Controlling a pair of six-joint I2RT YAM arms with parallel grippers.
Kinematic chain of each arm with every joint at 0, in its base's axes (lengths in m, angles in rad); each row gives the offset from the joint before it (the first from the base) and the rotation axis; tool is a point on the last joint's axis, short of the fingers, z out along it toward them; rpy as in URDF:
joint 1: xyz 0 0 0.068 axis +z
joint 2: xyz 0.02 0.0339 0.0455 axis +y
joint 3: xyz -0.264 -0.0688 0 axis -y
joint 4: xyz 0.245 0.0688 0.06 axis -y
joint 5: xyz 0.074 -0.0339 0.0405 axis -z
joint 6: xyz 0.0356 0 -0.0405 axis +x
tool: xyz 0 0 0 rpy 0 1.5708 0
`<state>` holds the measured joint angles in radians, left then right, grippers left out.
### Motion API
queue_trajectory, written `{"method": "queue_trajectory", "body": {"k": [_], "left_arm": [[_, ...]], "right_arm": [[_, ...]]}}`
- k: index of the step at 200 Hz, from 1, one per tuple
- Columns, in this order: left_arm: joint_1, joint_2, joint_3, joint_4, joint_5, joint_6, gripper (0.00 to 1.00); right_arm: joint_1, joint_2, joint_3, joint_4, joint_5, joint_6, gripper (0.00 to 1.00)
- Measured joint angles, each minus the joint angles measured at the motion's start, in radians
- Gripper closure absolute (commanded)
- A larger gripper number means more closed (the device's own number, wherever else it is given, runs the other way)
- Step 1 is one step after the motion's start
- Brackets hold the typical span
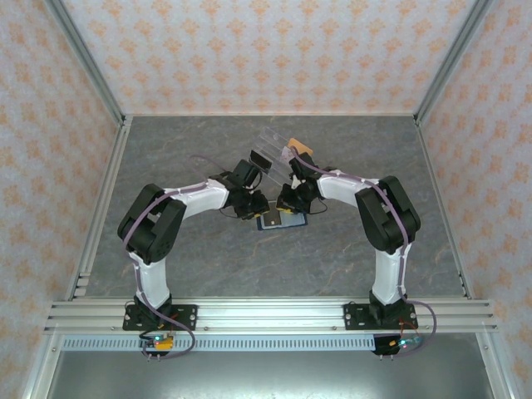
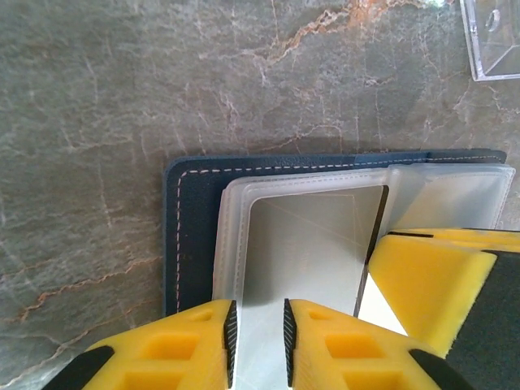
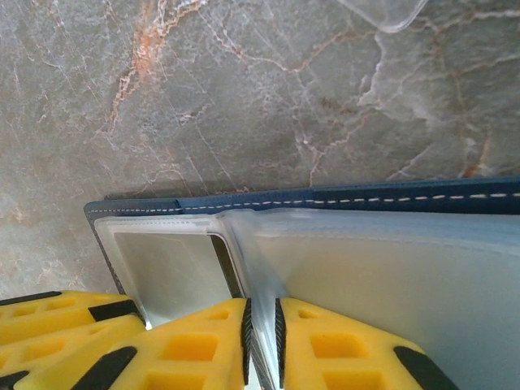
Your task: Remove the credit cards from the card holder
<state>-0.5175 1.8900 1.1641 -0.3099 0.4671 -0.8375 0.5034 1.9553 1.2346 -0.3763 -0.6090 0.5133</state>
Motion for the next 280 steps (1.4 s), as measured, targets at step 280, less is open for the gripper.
{"method": "queue_trajectory", "body": {"k": [280], "left_arm": [[0.023, 0.026, 0.012, -0.026, -0.003, 0.087, 1.0]], "right_arm": [[-0.035, -0.026, -0.085, 0.09, -0.177, -0.011, 0.85]]}}
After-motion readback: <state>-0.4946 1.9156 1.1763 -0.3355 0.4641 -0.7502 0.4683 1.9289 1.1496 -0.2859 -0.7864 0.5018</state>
